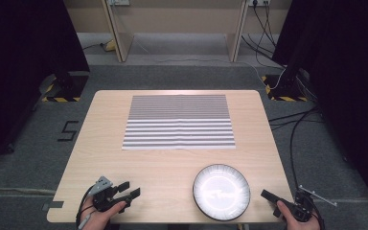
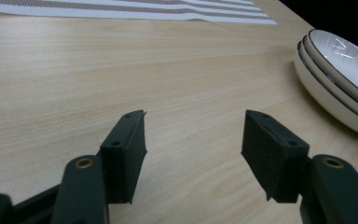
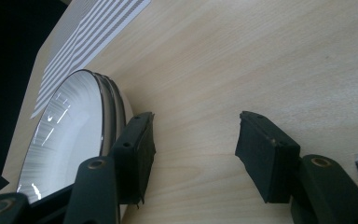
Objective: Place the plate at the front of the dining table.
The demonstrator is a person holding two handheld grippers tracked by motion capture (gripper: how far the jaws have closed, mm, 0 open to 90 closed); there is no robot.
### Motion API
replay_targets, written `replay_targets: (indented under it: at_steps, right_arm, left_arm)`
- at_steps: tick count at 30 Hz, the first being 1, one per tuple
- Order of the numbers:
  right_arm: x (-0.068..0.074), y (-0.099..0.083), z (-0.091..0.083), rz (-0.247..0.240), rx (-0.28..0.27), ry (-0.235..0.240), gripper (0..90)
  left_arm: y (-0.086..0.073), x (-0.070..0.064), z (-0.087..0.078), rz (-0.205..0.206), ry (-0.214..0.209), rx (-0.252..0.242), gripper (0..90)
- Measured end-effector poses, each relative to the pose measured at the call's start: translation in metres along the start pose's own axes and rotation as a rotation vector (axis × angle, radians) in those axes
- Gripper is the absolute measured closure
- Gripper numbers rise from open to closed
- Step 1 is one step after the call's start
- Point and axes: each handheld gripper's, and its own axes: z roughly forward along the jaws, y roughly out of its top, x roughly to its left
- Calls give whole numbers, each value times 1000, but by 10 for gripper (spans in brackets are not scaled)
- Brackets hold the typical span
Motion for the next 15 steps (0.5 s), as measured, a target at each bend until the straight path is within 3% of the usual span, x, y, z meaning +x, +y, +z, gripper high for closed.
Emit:
replay_targets:
  at_steps: [10, 15]
  right_arm:
    - [16, 7, -1, -31, 25, 9, 478]
    - [32, 14, 1, -68, 46, 11, 518]
  left_arm:
    - [-1, -1, 1, 2, -17, 11, 404]
    - [0, -2, 0, 2, -26, 9, 409]
